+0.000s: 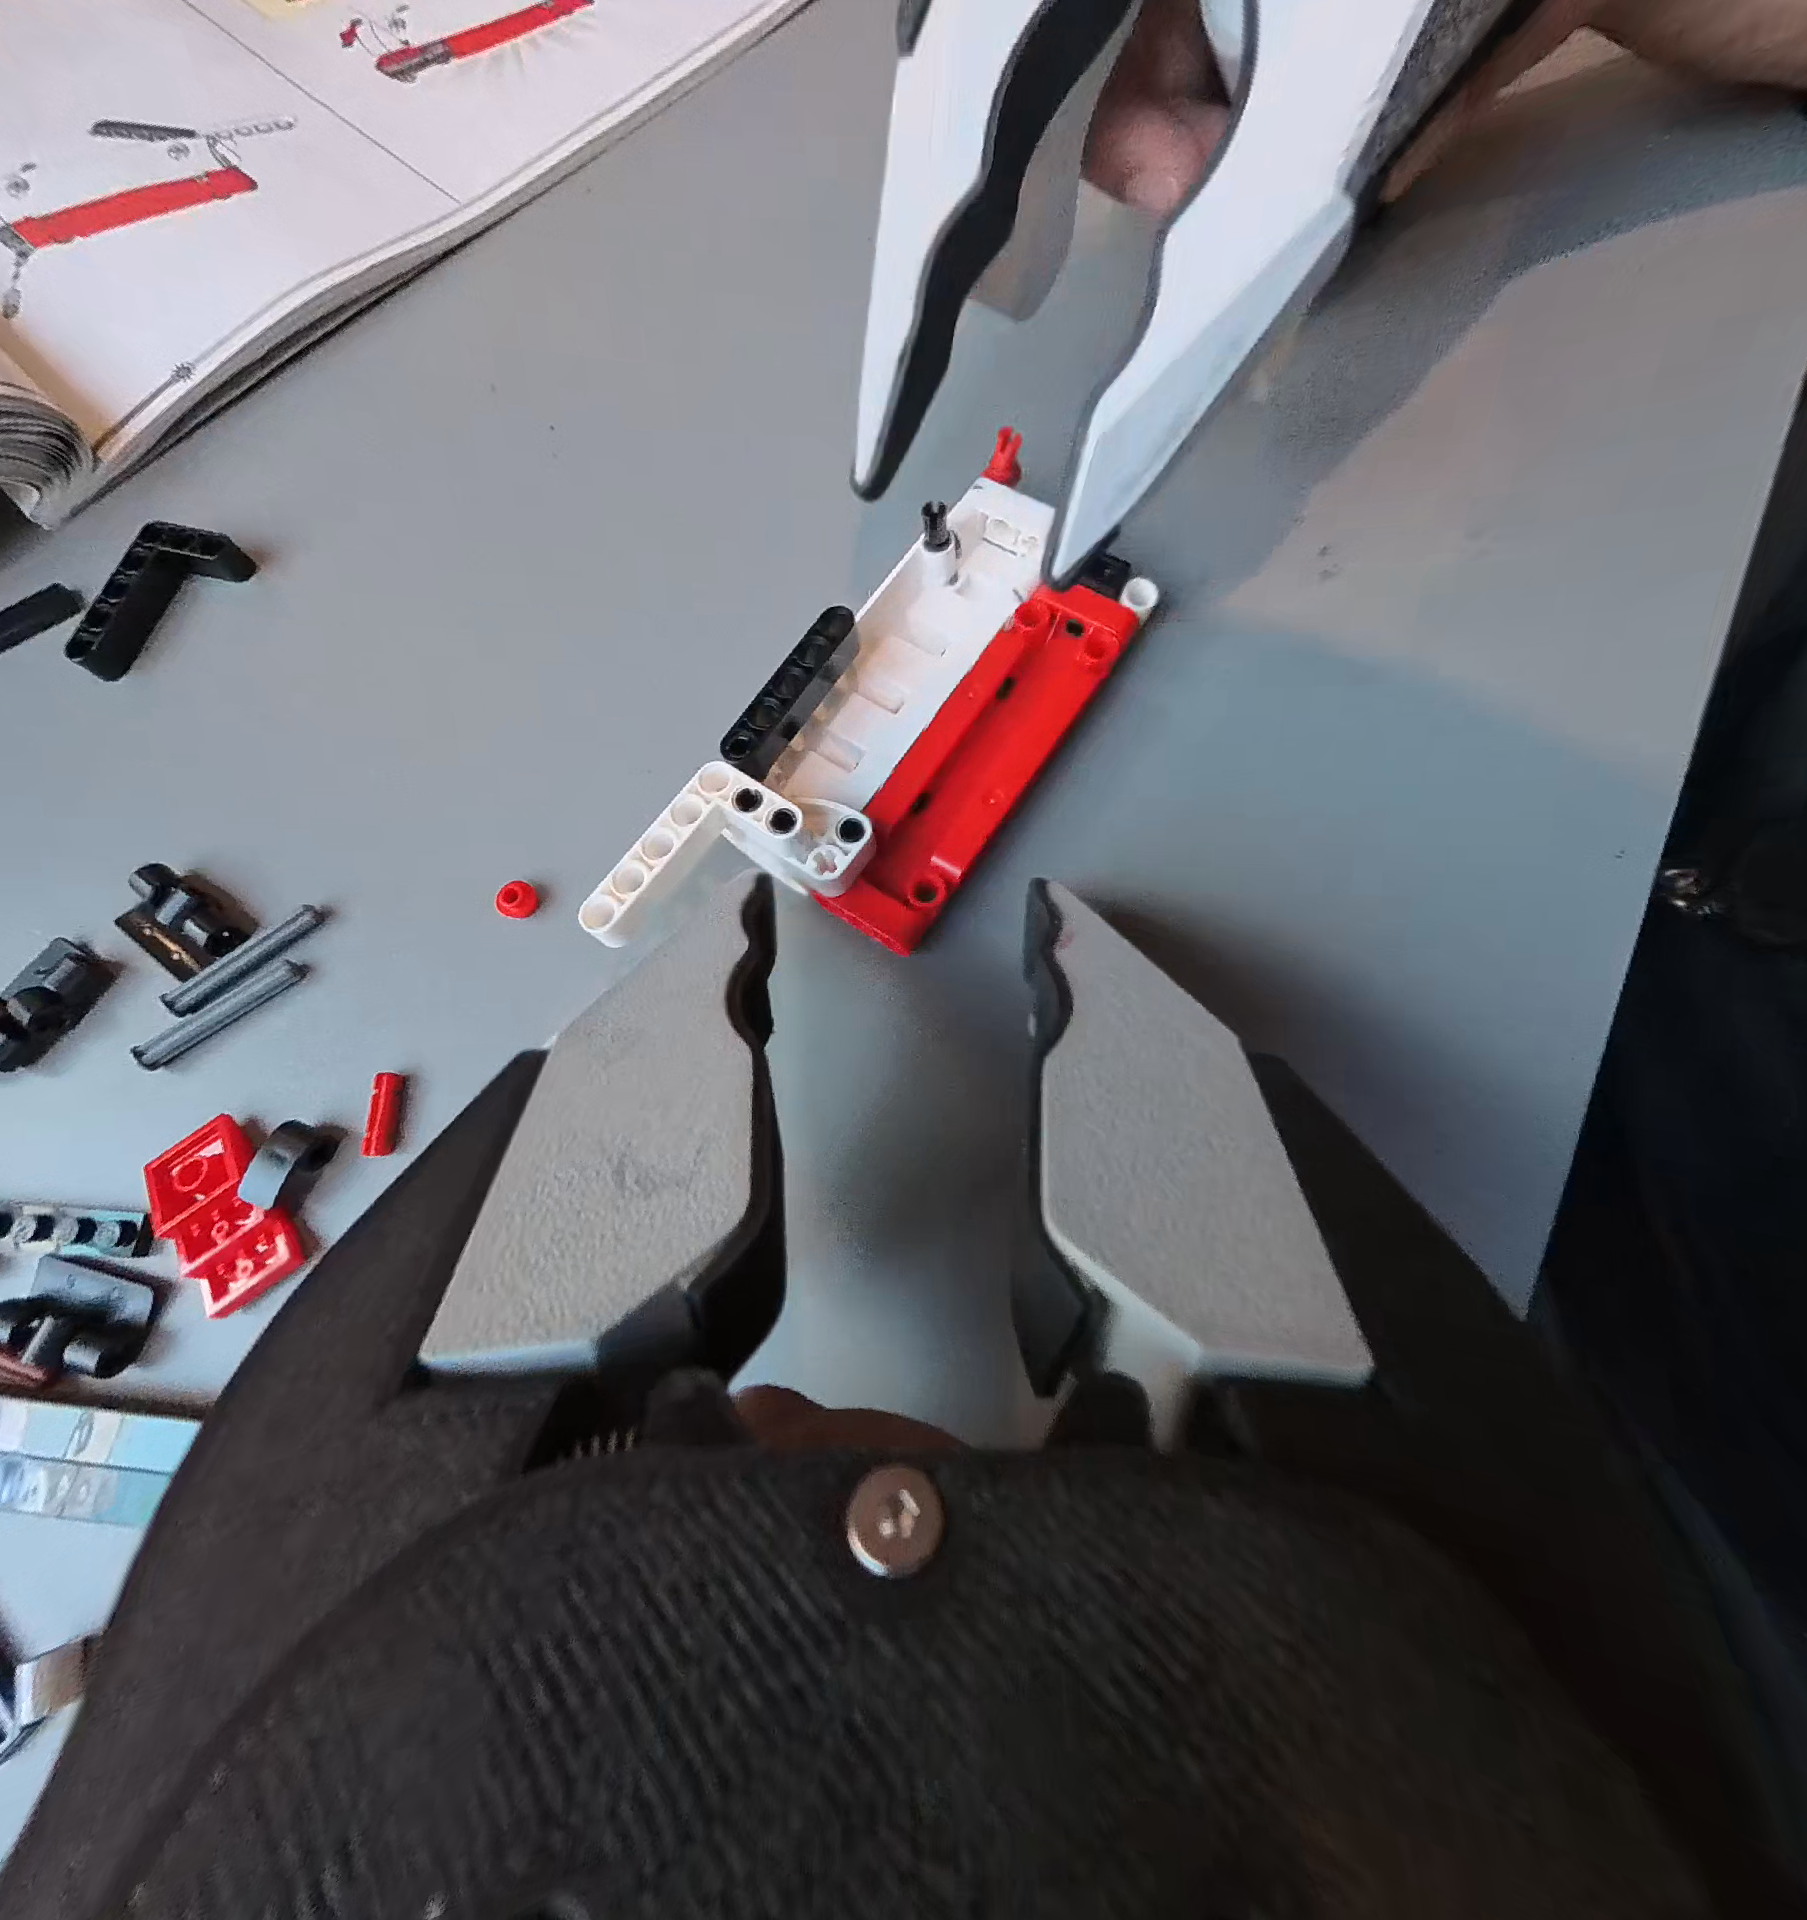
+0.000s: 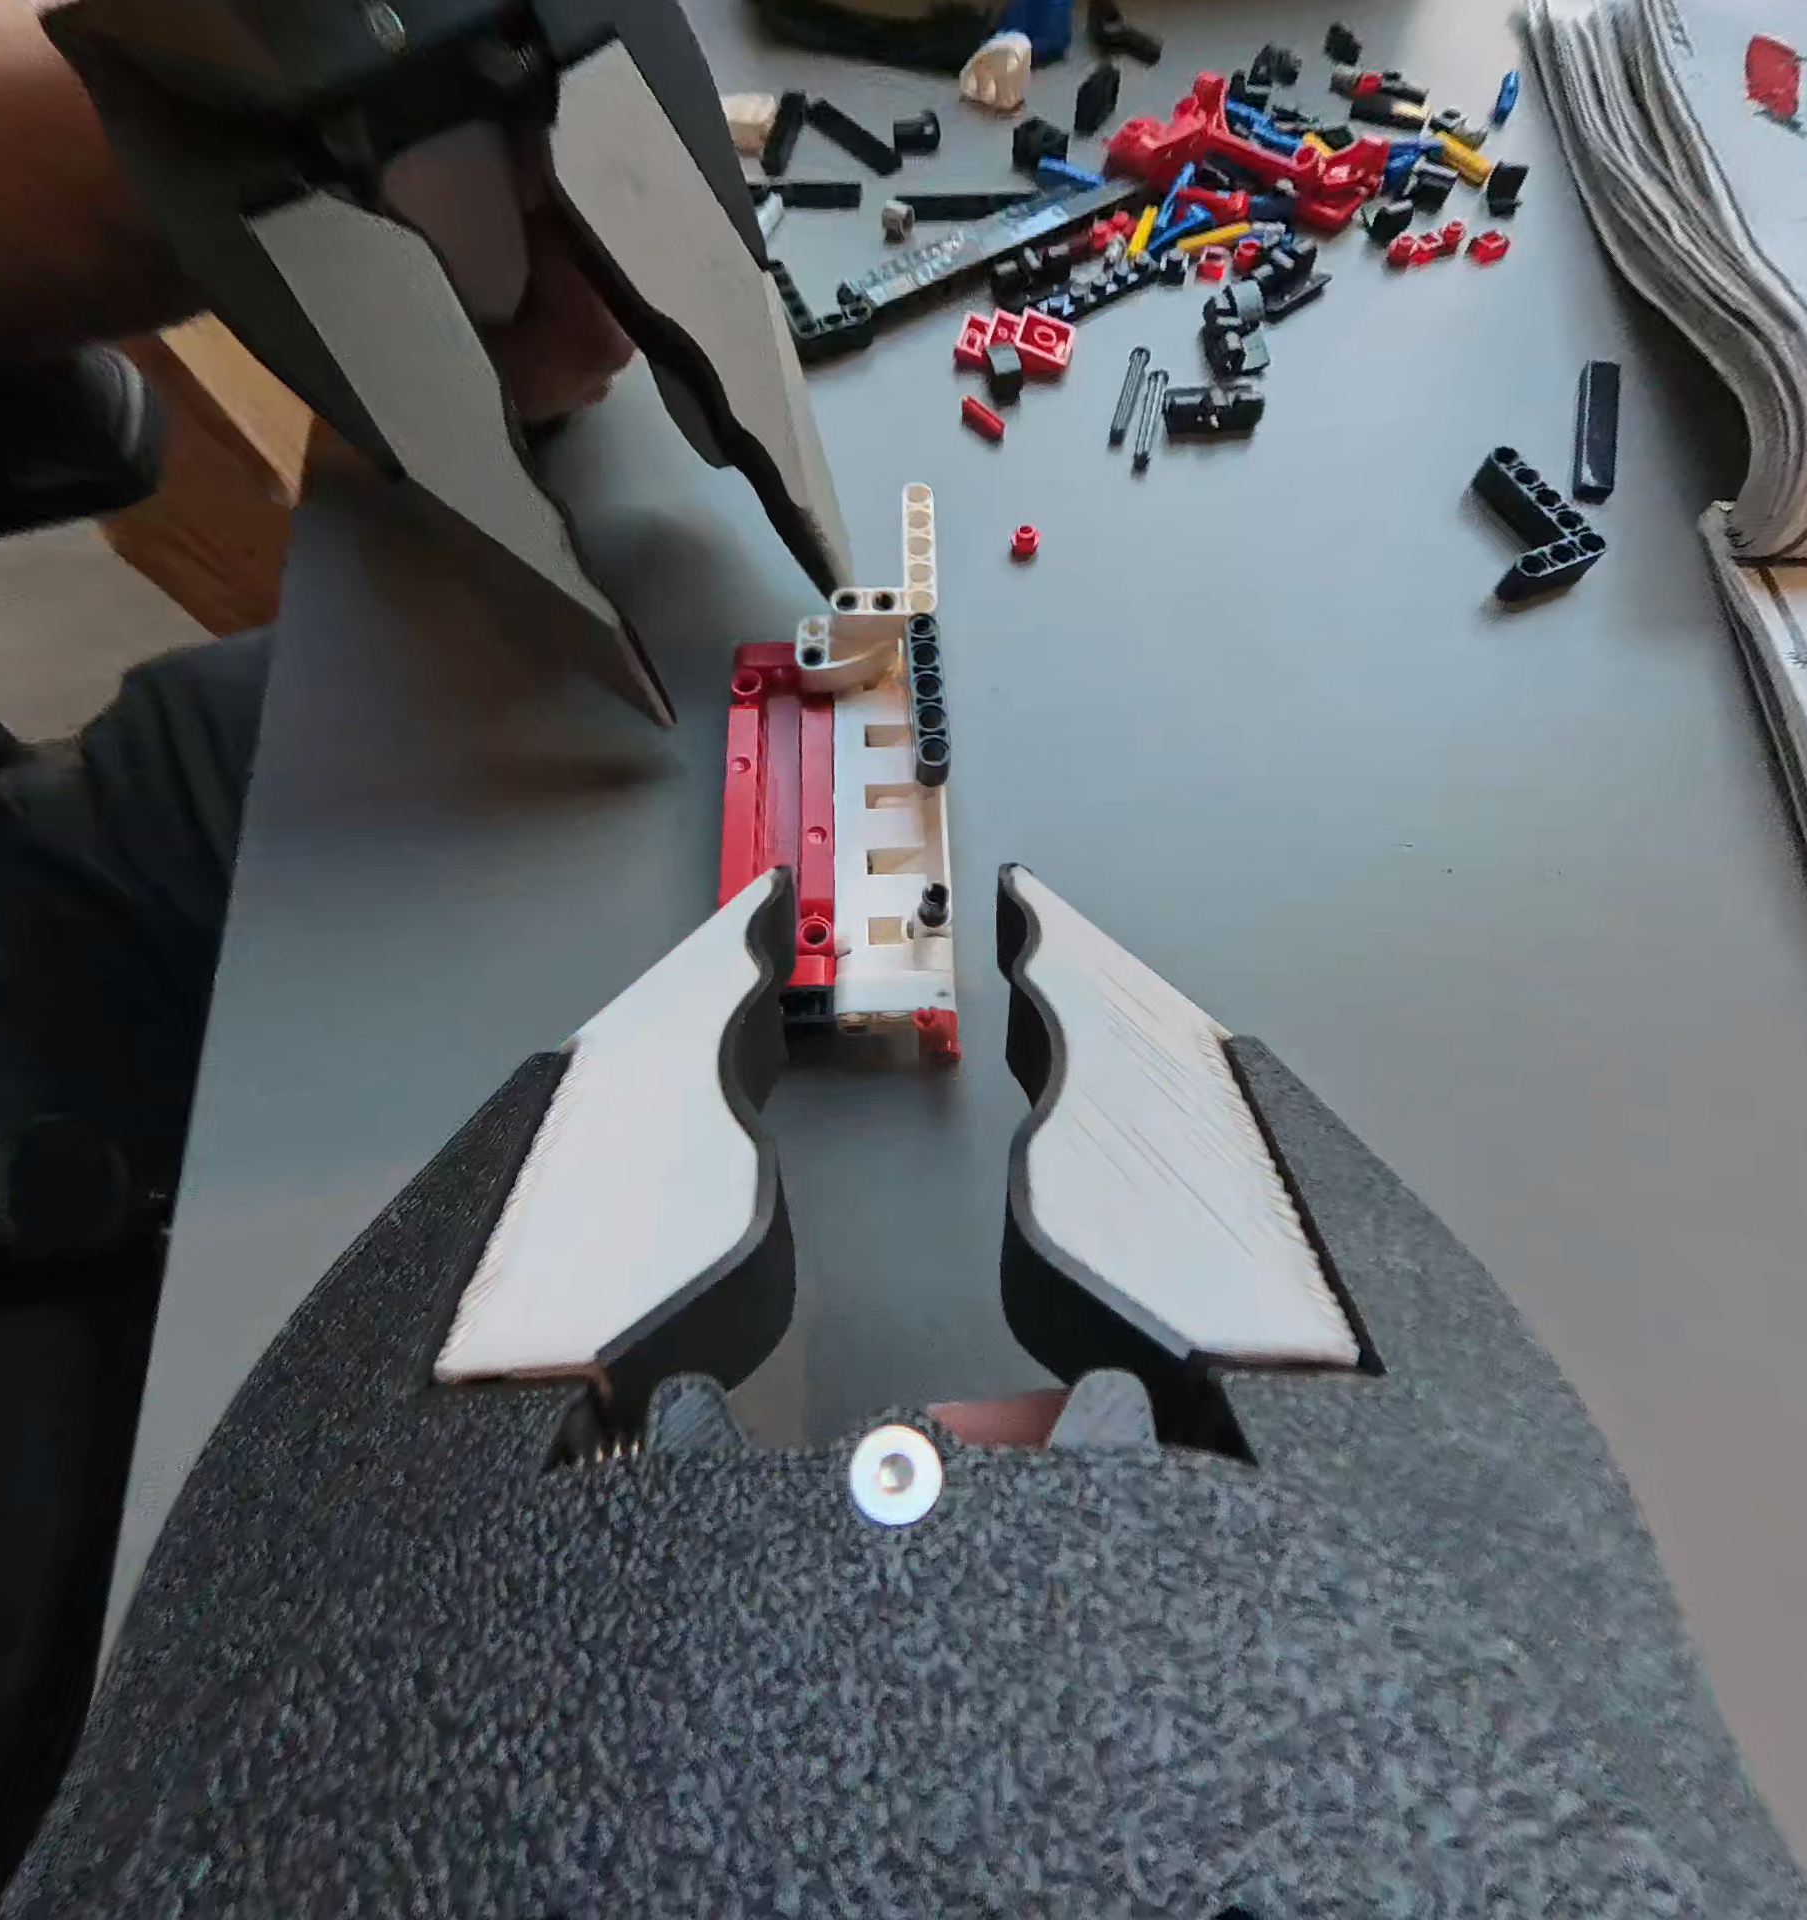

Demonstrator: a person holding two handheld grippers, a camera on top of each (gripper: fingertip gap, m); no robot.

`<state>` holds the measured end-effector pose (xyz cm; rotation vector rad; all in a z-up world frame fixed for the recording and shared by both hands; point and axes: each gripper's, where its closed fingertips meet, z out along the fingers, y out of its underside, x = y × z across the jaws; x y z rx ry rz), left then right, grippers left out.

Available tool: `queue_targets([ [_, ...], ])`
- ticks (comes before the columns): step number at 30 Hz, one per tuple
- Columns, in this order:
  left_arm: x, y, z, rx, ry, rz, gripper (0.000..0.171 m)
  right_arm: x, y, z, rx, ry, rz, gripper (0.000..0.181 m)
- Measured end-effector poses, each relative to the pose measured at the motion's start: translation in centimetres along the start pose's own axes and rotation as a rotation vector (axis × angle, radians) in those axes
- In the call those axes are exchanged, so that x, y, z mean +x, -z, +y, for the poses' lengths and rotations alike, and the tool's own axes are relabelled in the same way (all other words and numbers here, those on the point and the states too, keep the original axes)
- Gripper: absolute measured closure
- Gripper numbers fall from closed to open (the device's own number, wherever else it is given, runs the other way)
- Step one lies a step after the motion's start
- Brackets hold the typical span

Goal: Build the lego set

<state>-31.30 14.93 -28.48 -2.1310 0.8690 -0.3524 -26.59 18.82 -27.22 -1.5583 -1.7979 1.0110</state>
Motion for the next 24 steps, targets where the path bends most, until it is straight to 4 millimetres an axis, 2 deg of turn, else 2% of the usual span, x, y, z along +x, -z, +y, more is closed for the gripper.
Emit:
queue_targets([
  [3,0.1,-0.1,0.1,-0.011,-0.013,0.0,0.139,0.7,-0.6,0.8,-0.062,0.01,0.066,0.159],
  [5,0.1,-0.4,0.4,-0.038,-0.037,-0.022,0.144,1.0,-0.7,0.9,-0.075,-0.003,0.082,0.176],
  [8,-0.2,-0.5,0.2,-0.038,-0.071,-0.077,0.145,2.4,-0.4,0.8,-0.057,-0.06,0.143,0.176],
  [11,-0.7,-0.4,0.0,-0.028,-0.047,-0.107,0.138,3.5,0.3,0.3,-0.006,-0.135,0.169,0.176],
  [14,-0.8,-0.2,-0.2,-0.003,-0.028,-0.098,0.137,2.7,0.1,1.0,-0.042,-0.15,0.095,0.176],
  [17,-0.7,0.1,-0.5,0.027,-0.024,-0.088,0.137,1.4,-0.1,1.5,-0.08,-0.089,0.038,0.176],
  [21,-0.7,0.1,-0.5,0.022,-0.023,-0.09,0.136,2.4,0.0,1.4,-0.07,-0.112,0.098,0.176],
  [24,-0.7,0.0,-0.4,0.016,-0.035,-0.101,0.136,2.8,1.3,0.3,0.038,-0.175,0.096,0.168],
])
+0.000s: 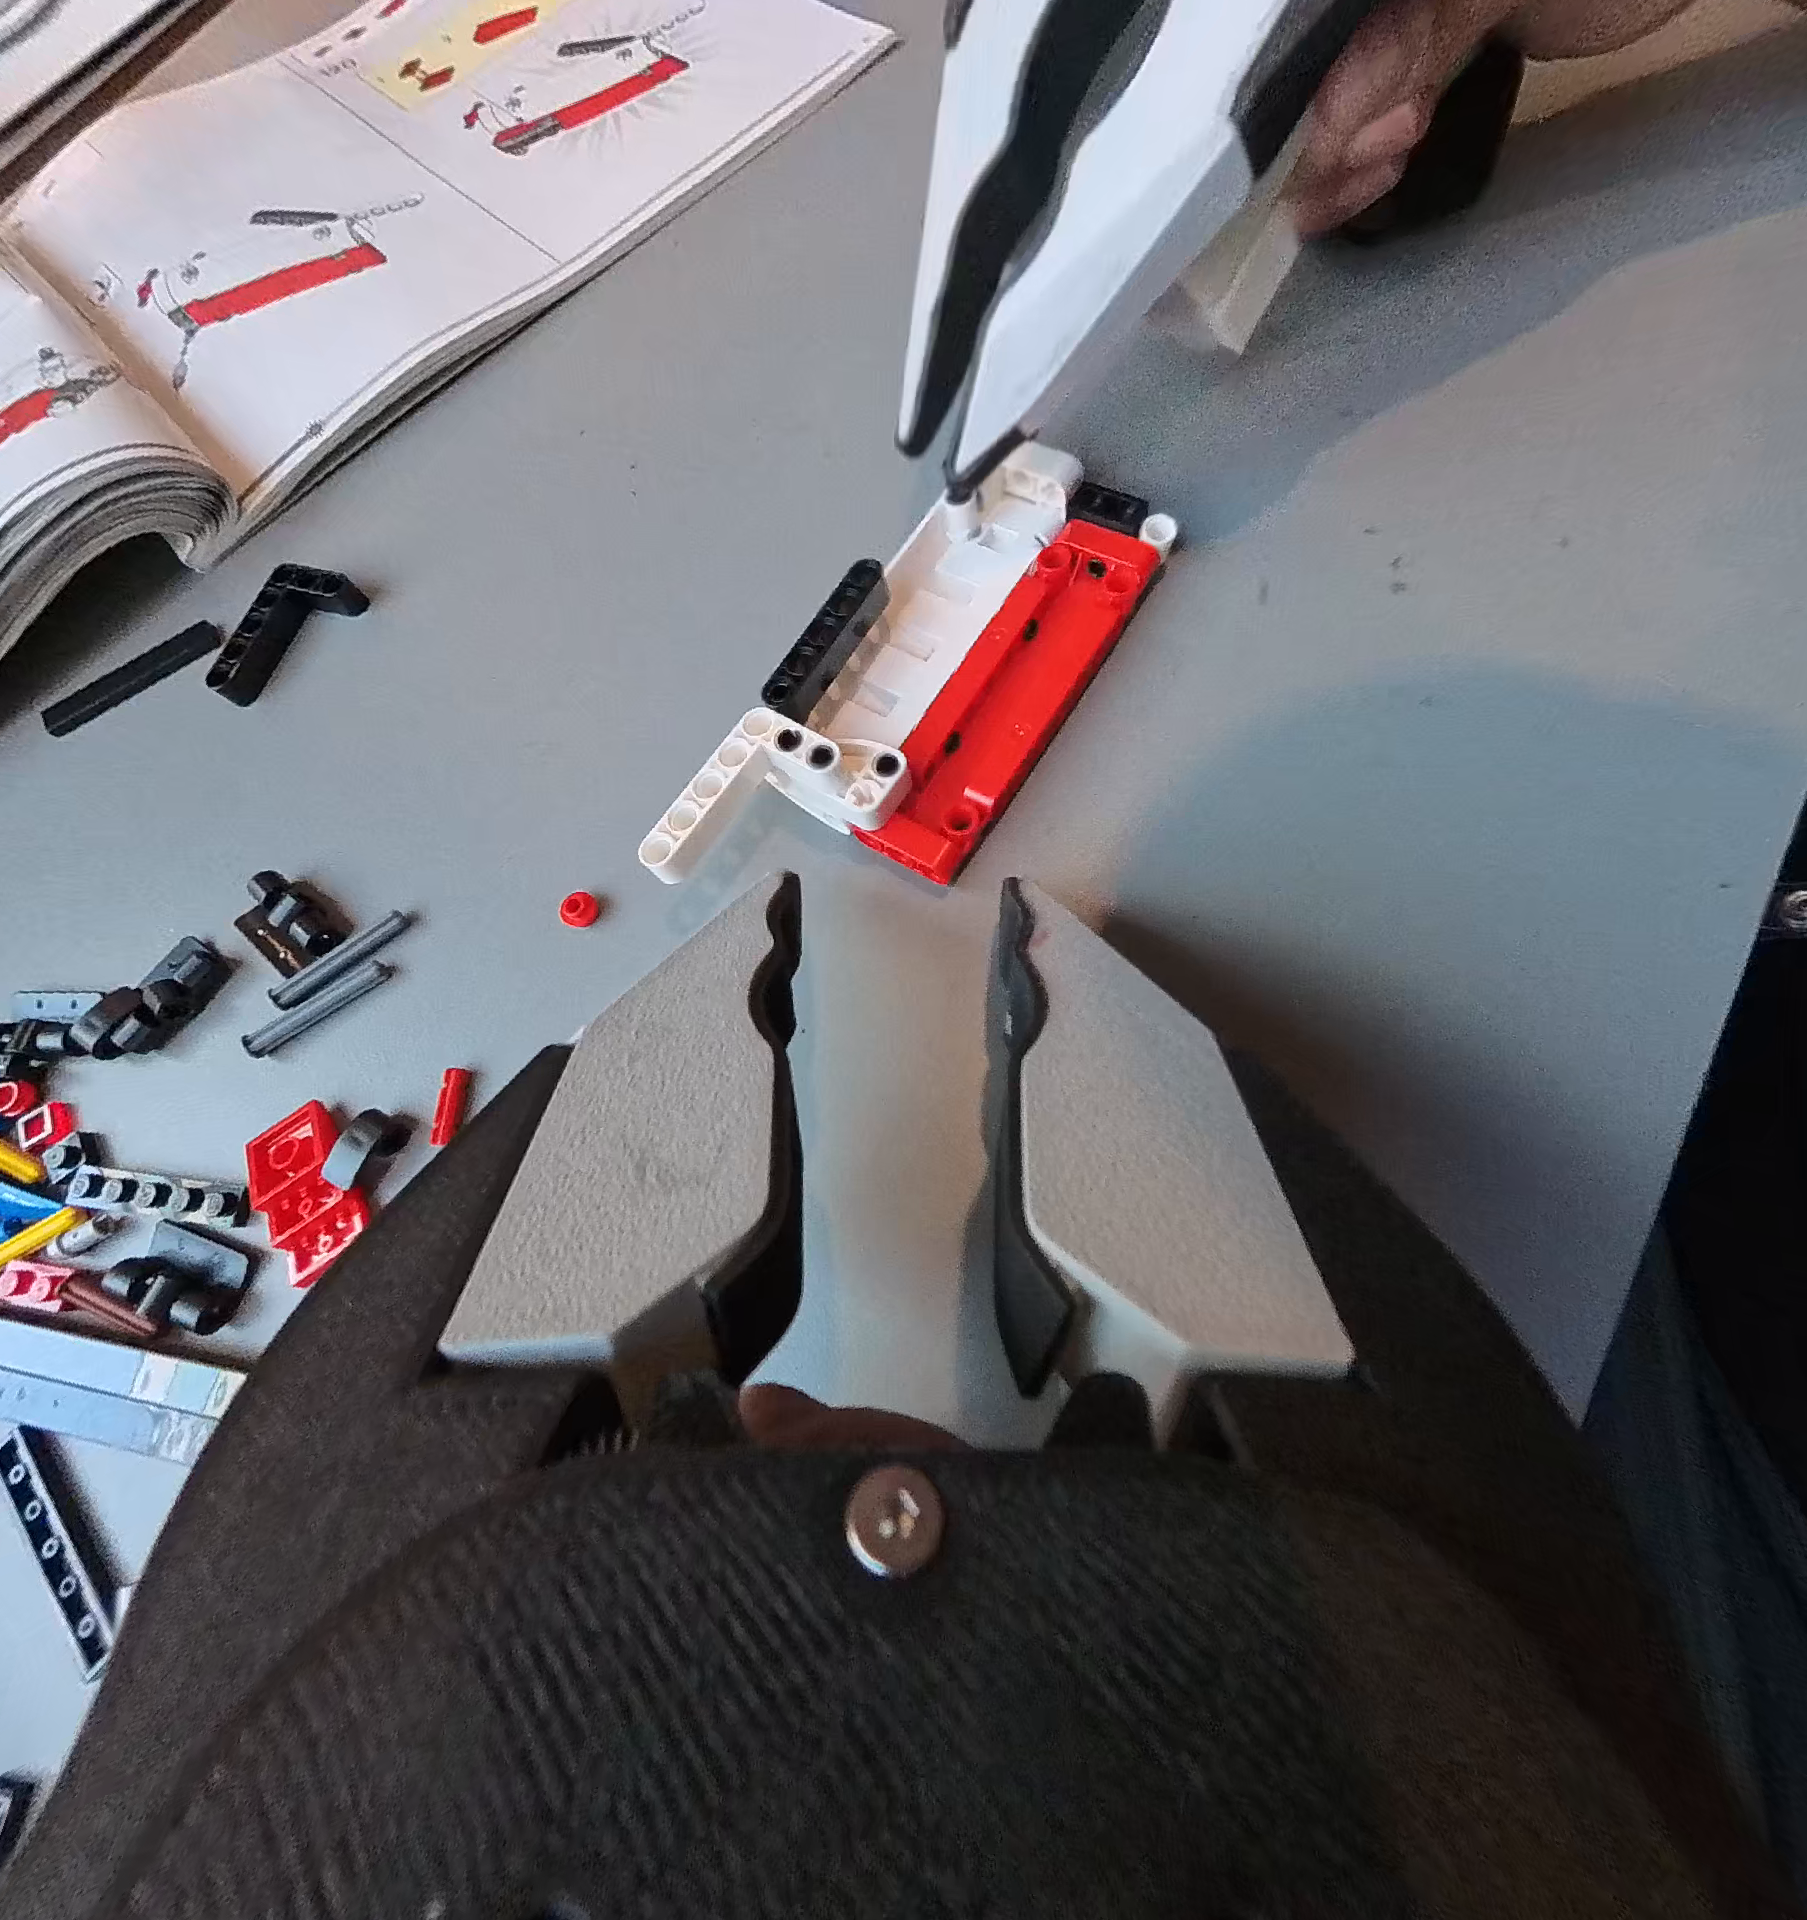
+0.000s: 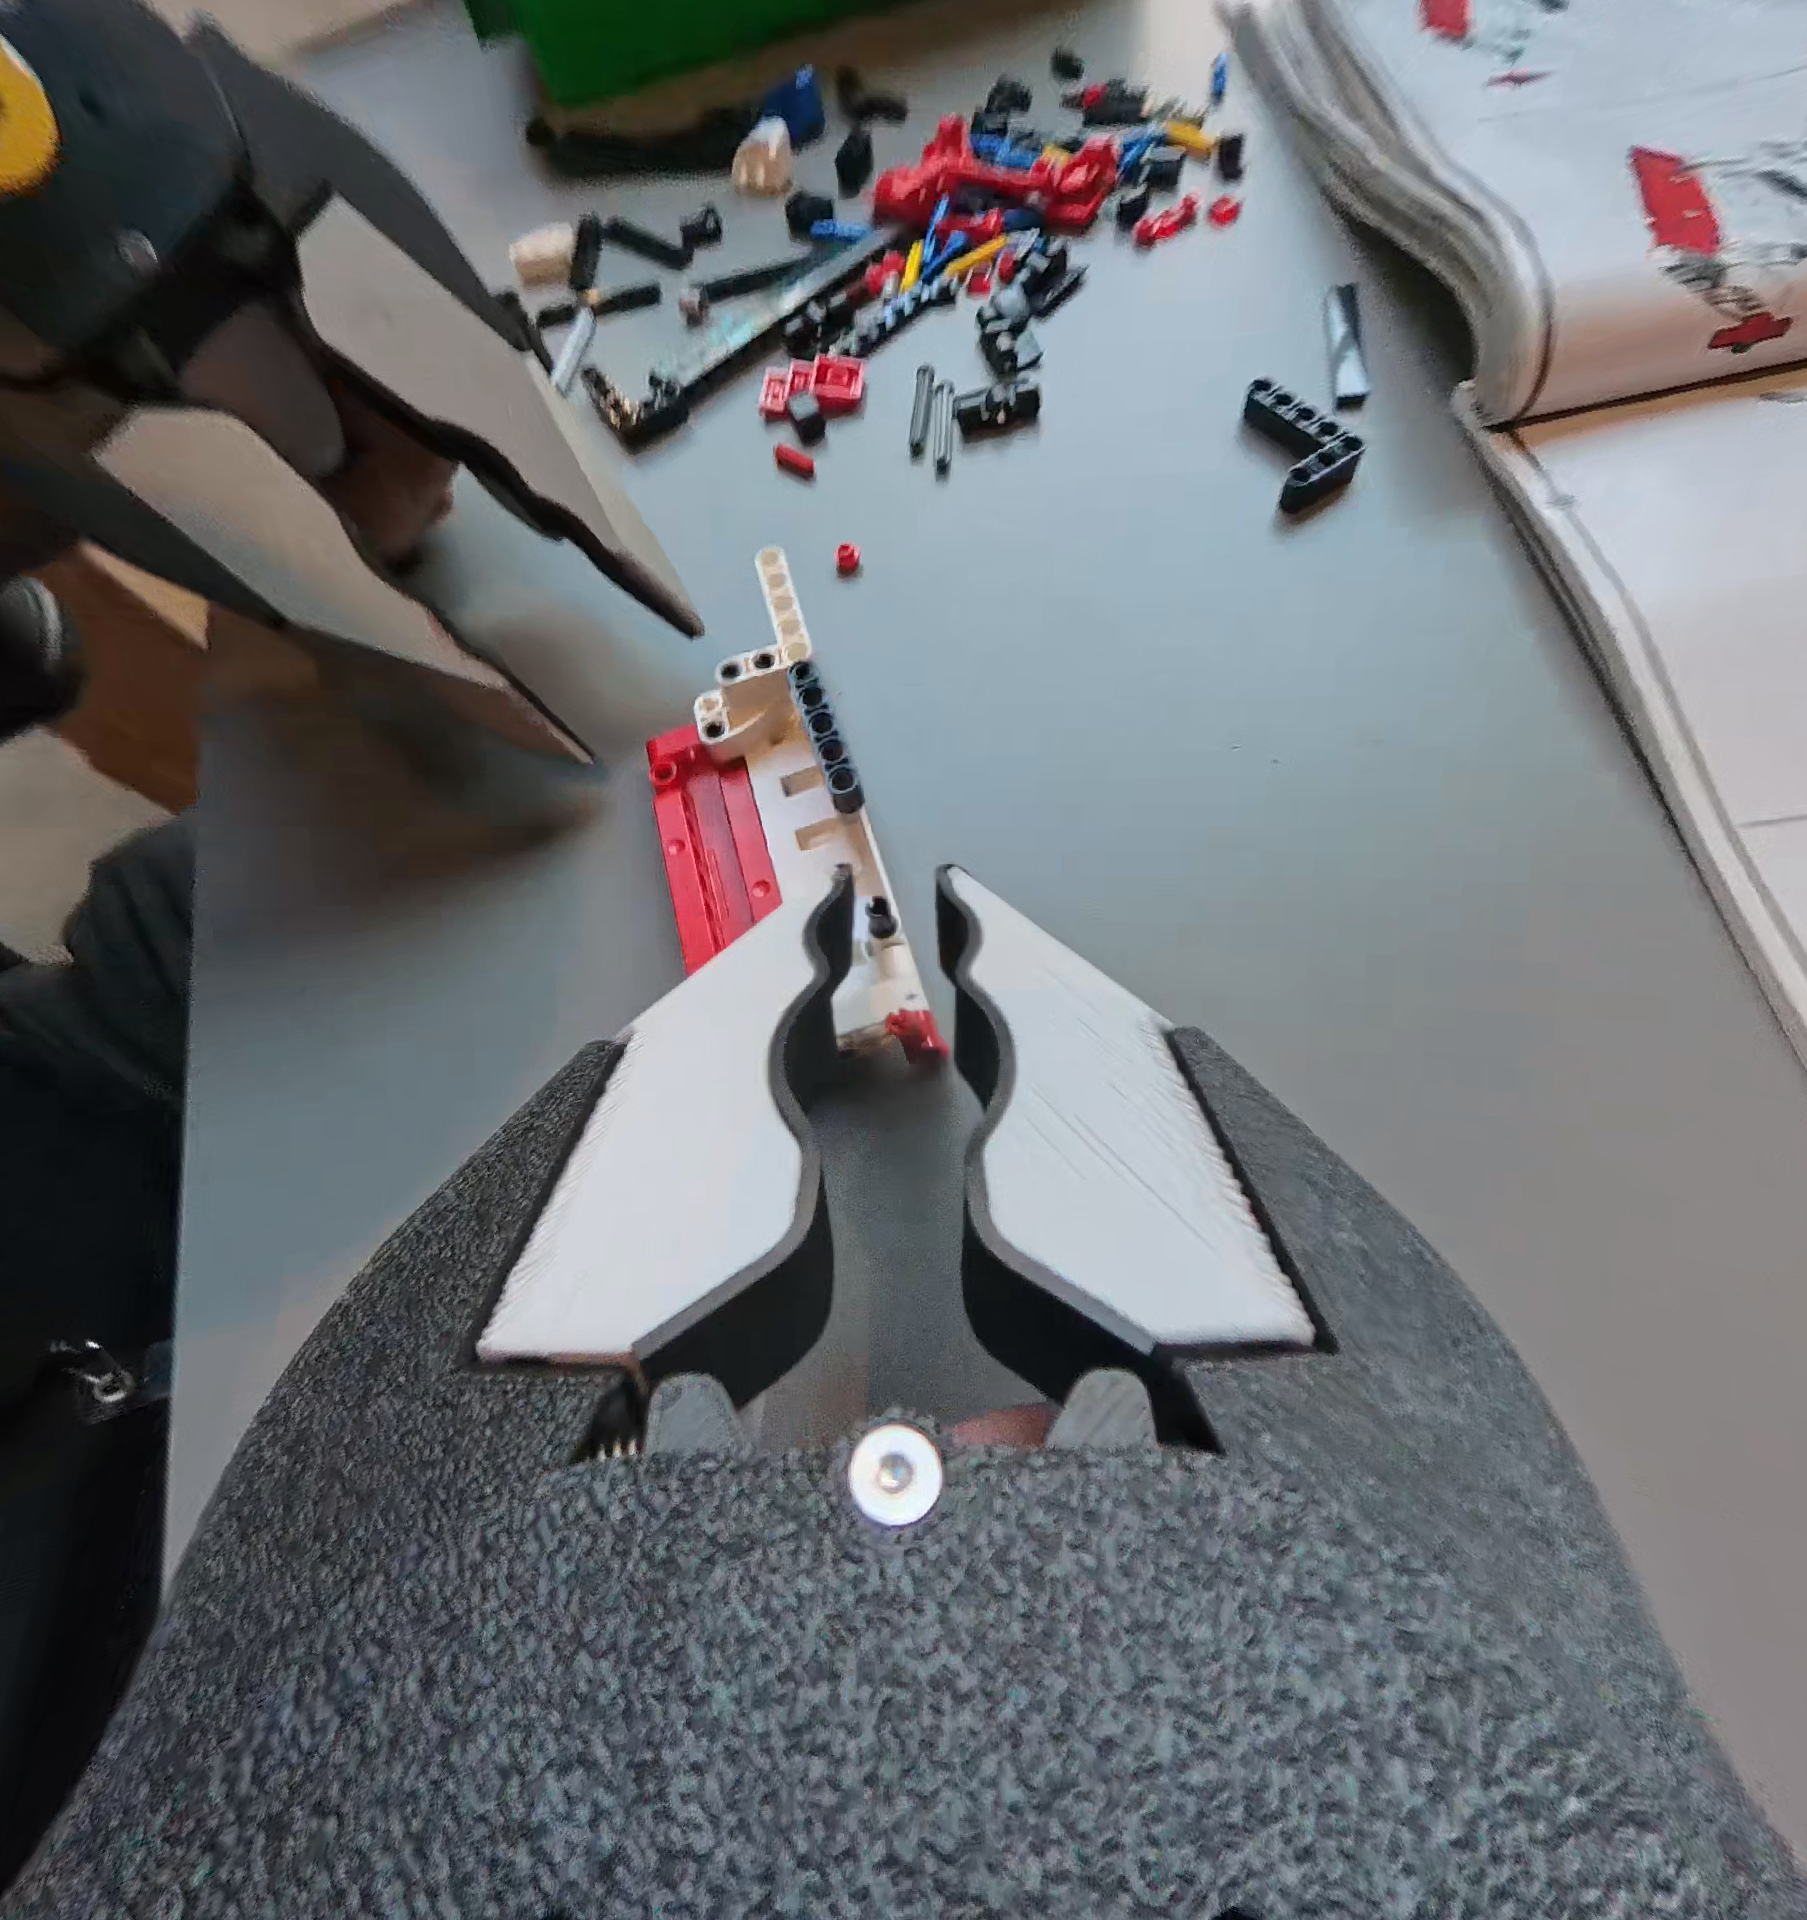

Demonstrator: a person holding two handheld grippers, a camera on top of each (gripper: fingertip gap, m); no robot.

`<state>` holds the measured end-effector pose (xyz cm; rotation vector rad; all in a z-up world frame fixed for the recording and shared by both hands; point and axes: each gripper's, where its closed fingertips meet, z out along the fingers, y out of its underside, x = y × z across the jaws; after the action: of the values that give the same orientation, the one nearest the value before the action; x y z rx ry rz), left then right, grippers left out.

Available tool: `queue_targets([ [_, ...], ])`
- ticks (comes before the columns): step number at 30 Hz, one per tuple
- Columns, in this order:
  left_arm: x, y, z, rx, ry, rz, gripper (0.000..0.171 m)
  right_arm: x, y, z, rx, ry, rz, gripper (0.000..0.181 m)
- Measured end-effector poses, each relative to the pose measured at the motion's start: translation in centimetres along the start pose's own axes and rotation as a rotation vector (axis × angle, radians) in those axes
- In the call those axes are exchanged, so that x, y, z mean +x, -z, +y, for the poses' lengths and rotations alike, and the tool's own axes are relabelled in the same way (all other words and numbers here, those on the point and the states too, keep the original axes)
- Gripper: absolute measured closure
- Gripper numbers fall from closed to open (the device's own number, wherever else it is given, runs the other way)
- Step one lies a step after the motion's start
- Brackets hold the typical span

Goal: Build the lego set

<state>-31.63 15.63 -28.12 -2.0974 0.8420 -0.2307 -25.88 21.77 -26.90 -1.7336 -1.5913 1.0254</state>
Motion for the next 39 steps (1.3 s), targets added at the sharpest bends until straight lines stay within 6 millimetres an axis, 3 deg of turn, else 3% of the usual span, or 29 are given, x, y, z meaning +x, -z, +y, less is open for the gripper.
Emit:
queue_targets([
  [3,0.0,0.0,0.0,0.001,-0.002,-0.006,0.136,0.2,2.1,-0.8,0.121,-0.098,-0.016,0.156],
  [6,-0.2,0.1,-0.2,0.012,0.004,-0.011,0.132,-1.1,3.1,1.2,0.062,-0.145,-0.056,0.144],
  [9,-0.5,0.4,-0.9,0.061,0.048,-0.008,0.123,-2.0,2.8,3.5,-0.059,-0.112,-0.026,0.136],
  [12,-0.2,0.2,-1.3,0.071,0.079,0.021,0.122,-1.7,1.9,3.1,-0.072,-0.048,0.01,0.133],
  [18,0.4,-1.2,0.0,-0.053,-0.024,-0.03,0.123,-2.3,0.8,3.6,-0.145,0.024,-0.022,0.122],
  [24,0.4,-1.0,-0.3,-0.032,0.013,-0.008,0.126,-3.2,1.1,3.8,-0.137,0.081,-0.017,0.129],
  [31,0.3,-0.7,-0.6,-0.004,0.039,0.005,0.13,-1.6,2.0,2.6,-0.043,-0.086,-0.024,0.158],
  [39,0.4,-0.9,-0.3,-0.026,0.018,-0.006,0.13,-1.1,2.3,2.2,-0.004,-0.173,-0.065,0.165],
])
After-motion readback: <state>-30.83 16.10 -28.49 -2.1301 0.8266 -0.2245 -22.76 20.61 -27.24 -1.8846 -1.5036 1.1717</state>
